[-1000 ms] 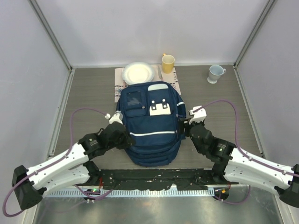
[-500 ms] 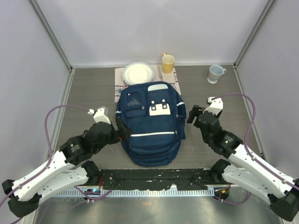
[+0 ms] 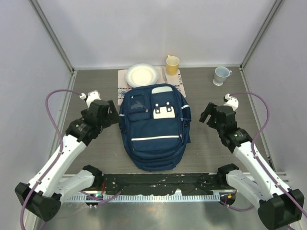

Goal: Pack the student bag
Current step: Reset both arms

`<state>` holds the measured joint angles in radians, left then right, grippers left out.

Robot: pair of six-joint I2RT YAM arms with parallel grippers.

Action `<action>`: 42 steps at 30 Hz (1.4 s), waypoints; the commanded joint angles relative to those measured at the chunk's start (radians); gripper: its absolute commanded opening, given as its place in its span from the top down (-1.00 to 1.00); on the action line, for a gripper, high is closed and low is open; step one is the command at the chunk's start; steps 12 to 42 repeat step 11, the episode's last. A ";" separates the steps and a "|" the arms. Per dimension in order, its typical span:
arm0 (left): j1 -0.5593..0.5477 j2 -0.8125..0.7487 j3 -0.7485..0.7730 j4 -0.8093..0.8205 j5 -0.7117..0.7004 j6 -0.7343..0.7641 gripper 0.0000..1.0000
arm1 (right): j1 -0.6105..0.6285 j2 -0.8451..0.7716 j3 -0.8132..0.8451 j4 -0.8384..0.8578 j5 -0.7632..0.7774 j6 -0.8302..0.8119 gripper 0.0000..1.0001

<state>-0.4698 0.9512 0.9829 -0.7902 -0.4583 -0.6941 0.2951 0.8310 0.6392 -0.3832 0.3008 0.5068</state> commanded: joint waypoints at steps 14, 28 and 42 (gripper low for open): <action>0.007 -0.131 -0.078 0.011 0.056 -0.016 -0.99 | -0.042 -0.004 -0.021 0.085 0.110 -0.020 -0.75; 0.007 -0.131 -0.078 0.011 0.056 -0.016 -0.99 | -0.042 -0.004 -0.021 0.085 0.110 -0.020 -0.75; 0.007 -0.131 -0.078 0.011 0.056 -0.016 -0.99 | -0.042 -0.004 -0.021 0.085 0.110 -0.020 -0.75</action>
